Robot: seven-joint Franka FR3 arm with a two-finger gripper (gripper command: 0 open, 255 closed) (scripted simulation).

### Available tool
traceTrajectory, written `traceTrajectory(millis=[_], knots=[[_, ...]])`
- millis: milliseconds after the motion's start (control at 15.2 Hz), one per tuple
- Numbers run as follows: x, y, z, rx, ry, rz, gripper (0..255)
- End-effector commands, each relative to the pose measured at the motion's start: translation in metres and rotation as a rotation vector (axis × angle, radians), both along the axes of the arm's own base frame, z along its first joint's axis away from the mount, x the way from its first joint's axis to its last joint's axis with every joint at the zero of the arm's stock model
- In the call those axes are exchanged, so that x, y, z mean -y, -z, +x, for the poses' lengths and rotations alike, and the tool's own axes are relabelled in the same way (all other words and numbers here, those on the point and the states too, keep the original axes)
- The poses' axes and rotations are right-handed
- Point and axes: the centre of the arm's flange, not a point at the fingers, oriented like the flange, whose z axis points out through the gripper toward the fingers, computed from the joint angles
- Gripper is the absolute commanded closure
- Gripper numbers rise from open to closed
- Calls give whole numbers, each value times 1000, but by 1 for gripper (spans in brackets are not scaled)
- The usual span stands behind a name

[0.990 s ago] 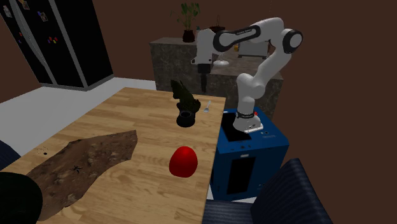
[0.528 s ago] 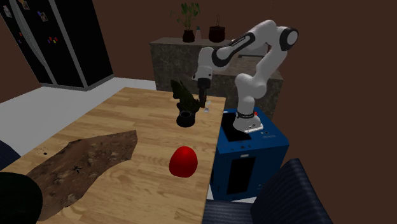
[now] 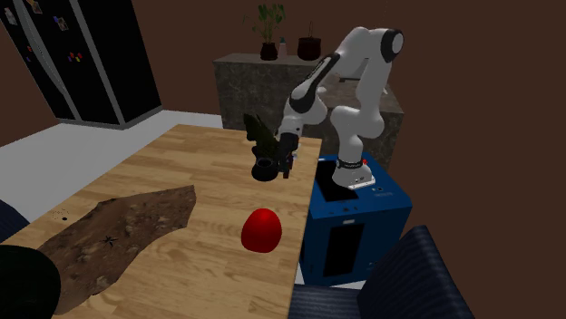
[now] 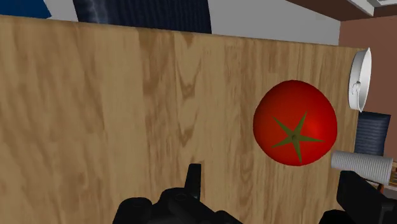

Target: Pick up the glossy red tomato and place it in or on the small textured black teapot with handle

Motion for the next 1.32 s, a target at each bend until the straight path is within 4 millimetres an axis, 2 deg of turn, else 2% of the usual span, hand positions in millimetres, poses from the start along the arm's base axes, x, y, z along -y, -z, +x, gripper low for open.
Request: traceTrajectory(millis=[0, 396, 858, 1254], knots=[[-16, 16, 6, 21, 41, 67, 0], [-73, 54, 29, 78, 121, 255, 0], [-103, 69, 45, 78, 121, 255, 0], [-106, 70, 46, 78, 121, 255, 0]])
